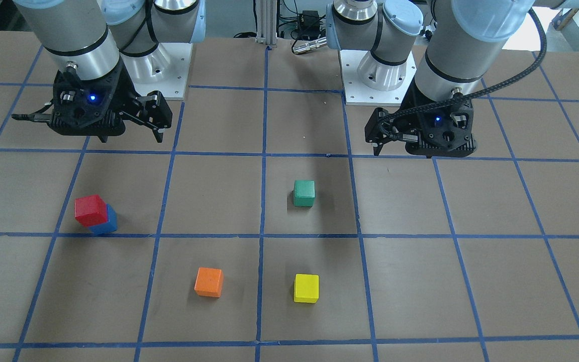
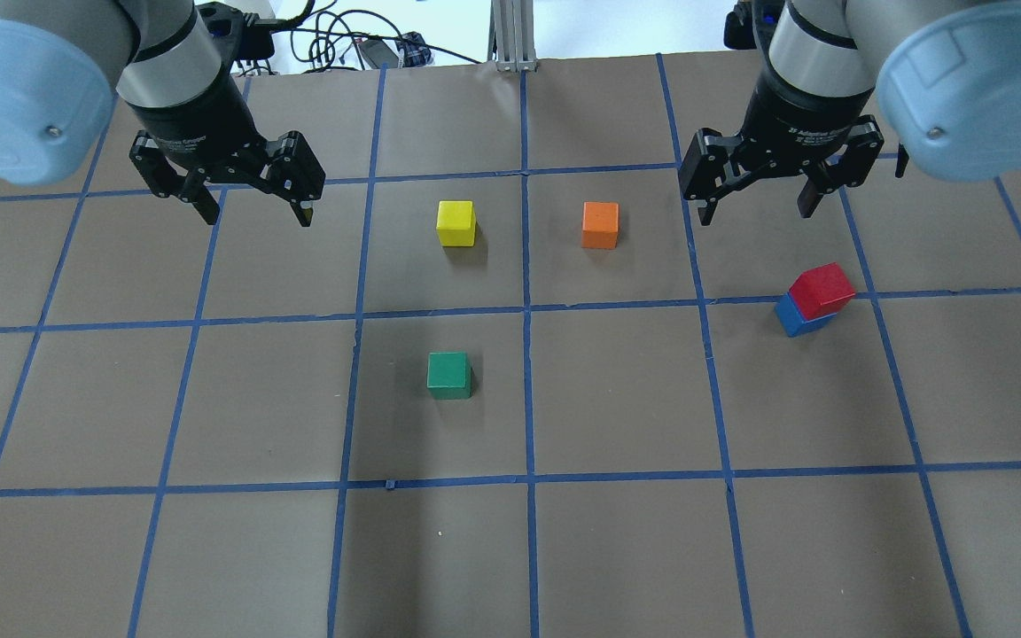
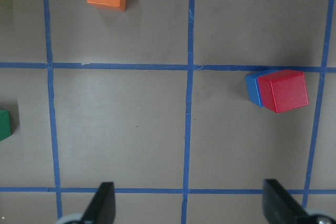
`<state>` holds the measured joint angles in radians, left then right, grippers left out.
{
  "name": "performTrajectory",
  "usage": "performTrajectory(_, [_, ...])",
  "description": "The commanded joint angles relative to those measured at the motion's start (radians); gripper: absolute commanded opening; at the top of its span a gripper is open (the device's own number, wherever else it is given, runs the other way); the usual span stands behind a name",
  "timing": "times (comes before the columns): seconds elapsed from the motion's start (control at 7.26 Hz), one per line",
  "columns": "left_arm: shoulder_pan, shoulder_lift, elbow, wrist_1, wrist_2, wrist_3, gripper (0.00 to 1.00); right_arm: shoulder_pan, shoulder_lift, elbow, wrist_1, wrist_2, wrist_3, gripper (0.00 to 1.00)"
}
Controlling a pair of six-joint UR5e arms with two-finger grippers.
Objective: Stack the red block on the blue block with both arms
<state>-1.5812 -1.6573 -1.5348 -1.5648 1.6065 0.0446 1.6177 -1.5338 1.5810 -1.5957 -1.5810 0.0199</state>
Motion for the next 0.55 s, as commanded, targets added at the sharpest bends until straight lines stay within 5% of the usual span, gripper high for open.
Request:
performTrajectory(0.0, [0.000,0.001,-0.001,0.002,0.001,0.000,1.00,0.004,0.000,0.002,-0.001,-0.001,0.000,1.00])
performTrajectory(0.41, [0.000,0.002,-0.002,0.002,0.001,0.000,1.00,0.004,0.000,0.007,0.000,-0.007,0.000,1.00])
